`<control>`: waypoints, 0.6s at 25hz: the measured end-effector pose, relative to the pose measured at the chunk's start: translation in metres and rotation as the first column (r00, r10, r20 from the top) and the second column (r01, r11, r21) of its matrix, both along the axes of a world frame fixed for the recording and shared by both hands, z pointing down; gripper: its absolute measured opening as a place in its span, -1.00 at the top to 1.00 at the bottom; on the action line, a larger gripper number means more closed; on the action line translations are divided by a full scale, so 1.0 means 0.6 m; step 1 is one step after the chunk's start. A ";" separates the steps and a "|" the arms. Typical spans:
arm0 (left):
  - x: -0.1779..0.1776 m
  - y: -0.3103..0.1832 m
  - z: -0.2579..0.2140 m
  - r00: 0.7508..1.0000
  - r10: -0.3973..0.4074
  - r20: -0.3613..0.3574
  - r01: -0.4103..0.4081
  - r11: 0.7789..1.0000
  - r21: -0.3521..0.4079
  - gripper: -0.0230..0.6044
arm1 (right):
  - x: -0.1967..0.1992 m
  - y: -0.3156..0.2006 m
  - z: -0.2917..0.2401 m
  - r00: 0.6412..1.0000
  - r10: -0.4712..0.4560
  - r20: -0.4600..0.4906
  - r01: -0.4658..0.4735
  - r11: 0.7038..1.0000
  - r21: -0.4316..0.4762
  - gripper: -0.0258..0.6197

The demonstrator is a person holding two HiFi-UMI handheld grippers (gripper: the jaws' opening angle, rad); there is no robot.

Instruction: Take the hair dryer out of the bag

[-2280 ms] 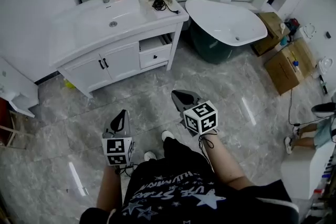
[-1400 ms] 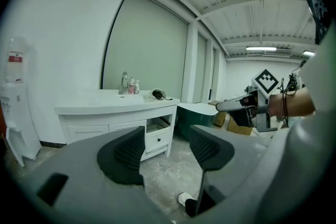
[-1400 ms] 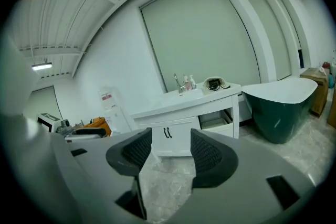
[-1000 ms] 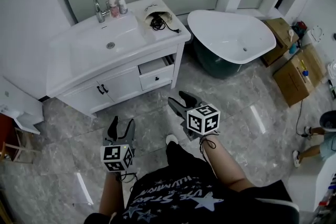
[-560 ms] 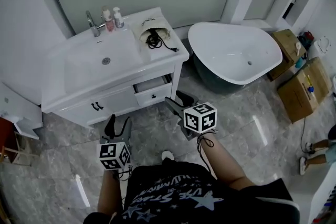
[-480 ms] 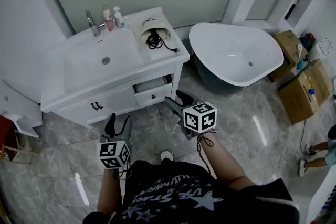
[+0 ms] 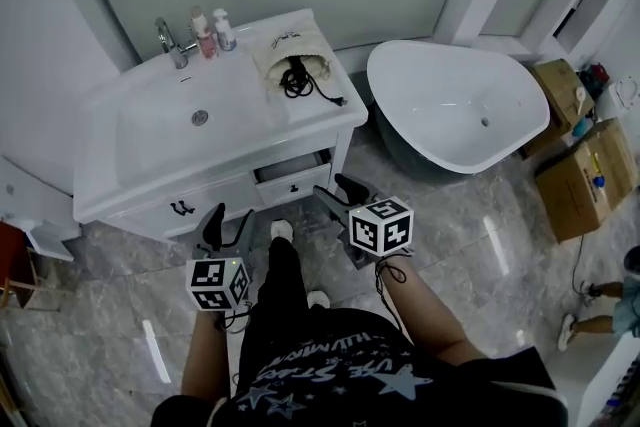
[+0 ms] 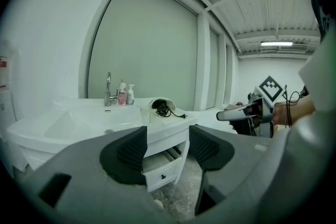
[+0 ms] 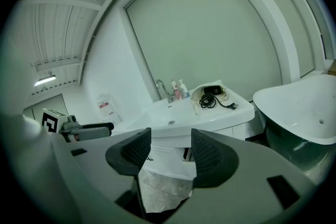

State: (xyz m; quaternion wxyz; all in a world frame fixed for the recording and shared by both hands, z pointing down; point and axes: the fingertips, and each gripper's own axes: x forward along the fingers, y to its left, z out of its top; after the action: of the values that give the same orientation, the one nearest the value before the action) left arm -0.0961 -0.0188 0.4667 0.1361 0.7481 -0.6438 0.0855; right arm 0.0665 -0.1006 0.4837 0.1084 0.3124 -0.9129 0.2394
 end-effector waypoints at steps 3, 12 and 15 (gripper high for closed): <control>-0.007 -0.060 0.002 1.000 0.026 0.009 -0.026 1.000 0.003 0.08 | 0.000 -0.041 0.002 1.000 0.021 -0.010 -0.021 1.000 0.004 0.22; -0.032 -0.286 0.008 0.990 0.123 0.063 -0.124 0.992 0.012 0.13 | -0.029 -0.220 0.009 0.994 0.101 -0.047 -0.101 0.995 -0.004 0.20; -0.045 -0.370 0.018 0.986 0.154 0.066 -0.154 0.988 -0.005 0.13 | -0.046 -0.286 0.013 0.991 0.119 -0.064 -0.120 0.993 -0.015 0.20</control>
State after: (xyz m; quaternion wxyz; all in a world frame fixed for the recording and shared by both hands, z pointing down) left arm -0.1230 -0.2405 0.4774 0.1078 0.7924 -0.5881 0.1206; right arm 0.0387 -0.2723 0.4917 0.1257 0.3730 -0.8863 0.2442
